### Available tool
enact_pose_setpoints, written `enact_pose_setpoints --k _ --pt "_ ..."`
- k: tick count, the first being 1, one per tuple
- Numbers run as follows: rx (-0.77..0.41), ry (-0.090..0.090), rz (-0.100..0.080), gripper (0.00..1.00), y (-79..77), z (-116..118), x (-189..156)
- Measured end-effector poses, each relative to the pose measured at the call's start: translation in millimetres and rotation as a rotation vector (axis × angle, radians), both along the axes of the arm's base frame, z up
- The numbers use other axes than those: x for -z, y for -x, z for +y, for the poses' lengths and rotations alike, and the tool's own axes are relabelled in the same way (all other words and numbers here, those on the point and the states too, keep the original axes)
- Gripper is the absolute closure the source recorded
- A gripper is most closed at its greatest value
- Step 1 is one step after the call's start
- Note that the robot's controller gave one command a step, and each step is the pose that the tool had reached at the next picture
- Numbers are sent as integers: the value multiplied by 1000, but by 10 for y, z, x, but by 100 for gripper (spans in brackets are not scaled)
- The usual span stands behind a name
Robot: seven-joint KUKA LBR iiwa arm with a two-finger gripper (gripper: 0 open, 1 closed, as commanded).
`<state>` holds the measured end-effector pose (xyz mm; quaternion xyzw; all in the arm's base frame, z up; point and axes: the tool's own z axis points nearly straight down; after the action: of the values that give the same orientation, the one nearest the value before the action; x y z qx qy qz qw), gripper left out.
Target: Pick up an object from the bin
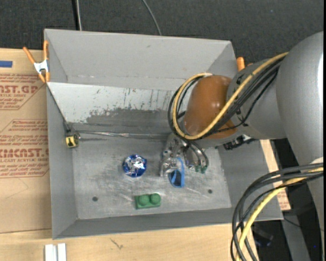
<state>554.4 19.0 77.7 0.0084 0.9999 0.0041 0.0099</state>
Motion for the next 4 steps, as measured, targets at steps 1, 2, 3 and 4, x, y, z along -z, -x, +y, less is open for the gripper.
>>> enact_pose_setpoints --k 1,2,3,4 --pt "-2 6 15 0 44 -27 43" --pt "-125 4 17 0 119 1776 6" --pt "-137 5 4 0 151 922 36" --pt "-142 5 6 100 150 952 24"
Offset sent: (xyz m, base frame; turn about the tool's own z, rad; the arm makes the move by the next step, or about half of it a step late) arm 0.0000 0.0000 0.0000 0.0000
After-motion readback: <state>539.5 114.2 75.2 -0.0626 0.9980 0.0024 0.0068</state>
